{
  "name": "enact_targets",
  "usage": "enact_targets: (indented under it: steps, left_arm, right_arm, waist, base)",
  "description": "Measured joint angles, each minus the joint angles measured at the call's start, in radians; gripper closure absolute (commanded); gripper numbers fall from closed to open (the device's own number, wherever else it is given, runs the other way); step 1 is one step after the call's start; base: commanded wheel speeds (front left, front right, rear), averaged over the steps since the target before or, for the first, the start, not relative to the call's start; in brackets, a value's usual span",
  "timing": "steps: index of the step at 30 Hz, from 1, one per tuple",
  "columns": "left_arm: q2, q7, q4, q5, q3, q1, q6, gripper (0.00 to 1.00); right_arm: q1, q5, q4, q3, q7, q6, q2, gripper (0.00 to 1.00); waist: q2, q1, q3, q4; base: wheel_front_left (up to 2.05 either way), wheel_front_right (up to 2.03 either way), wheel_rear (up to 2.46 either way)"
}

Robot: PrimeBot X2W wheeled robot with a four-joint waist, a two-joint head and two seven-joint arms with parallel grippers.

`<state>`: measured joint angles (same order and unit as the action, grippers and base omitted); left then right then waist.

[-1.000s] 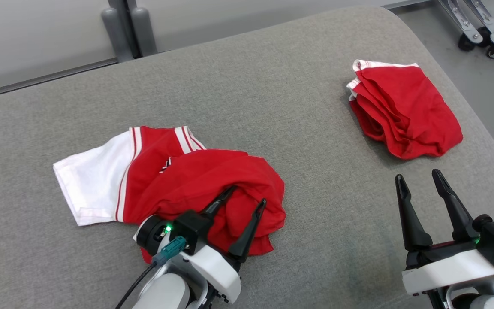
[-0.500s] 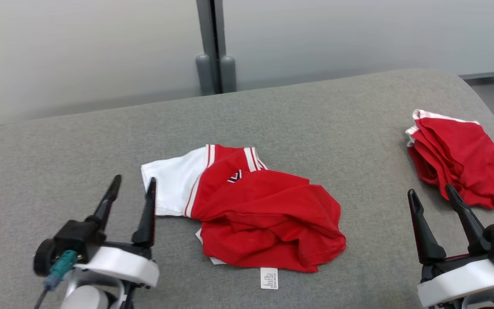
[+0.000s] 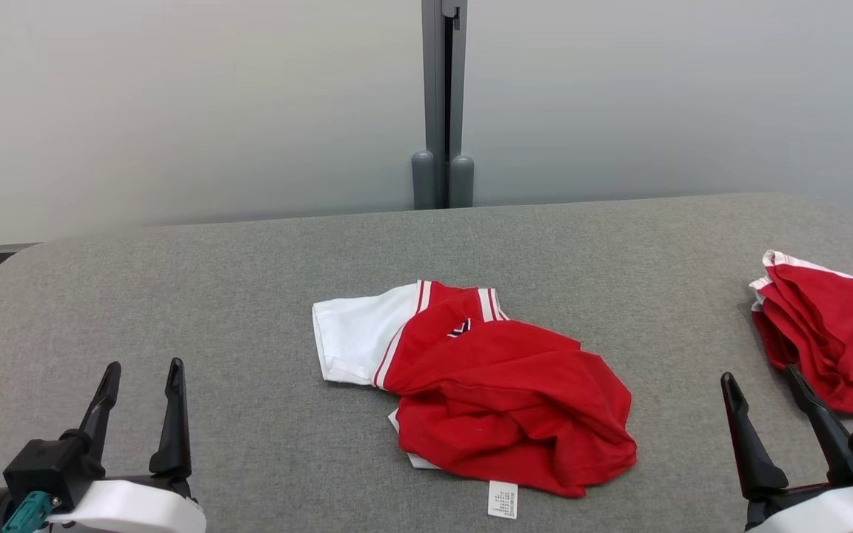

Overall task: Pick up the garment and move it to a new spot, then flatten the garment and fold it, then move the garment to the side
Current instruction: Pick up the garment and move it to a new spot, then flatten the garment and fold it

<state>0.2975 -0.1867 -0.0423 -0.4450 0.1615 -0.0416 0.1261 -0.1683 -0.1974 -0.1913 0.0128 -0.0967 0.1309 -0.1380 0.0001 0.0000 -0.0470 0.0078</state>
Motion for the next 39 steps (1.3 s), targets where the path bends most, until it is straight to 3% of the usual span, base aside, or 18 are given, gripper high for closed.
enact_targets:
  steps: [14, 25, 32, 39]
  left_arm:
    - [0.008, 0.034, 0.063, 0.009, 0.017, -0.022, 0.026, 0.00]
    - [0.005, 0.077, 0.041, 0.017, 0.071, 0.021, 0.014, 0.00]
    - [-0.034, 0.167, -0.108, 0.018, 0.160, 0.200, -0.060, 0.00]
    - [-0.070, 0.217, -0.448, -0.029, 0.198, 0.387, -0.173, 0.00]
  right_arm:
    - [0.004, 0.006, -0.018, 0.002, -0.011, 0.000, 0.008, 0.00]
    - [0.006, 0.006, -0.030, 0.005, -0.018, 0.000, 0.016, 0.00]
    - [0.034, 0.007, -0.049, 0.026, -0.026, 0.000, 0.019, 0.00]
    - [0.088, -0.001, -0.021, 0.050, -0.005, 0.000, 0.022, 0.00]
  waist:
    - [0.0000, 0.0000, -0.002, -0.001]
    - [-0.0001, 0.0000, 0.018, -0.005]
    - [0.0000, 0.0000, 0.074, -0.028]
    - [0.0000, 0.0000, 0.168, -0.101]
  base:
    - [0.00, 0.00, 0.00]
    - [0.00, 0.00, 0.00]
    - [0.00, 0.00, 0.00]
    - [0.00, 0.00, 0.00]
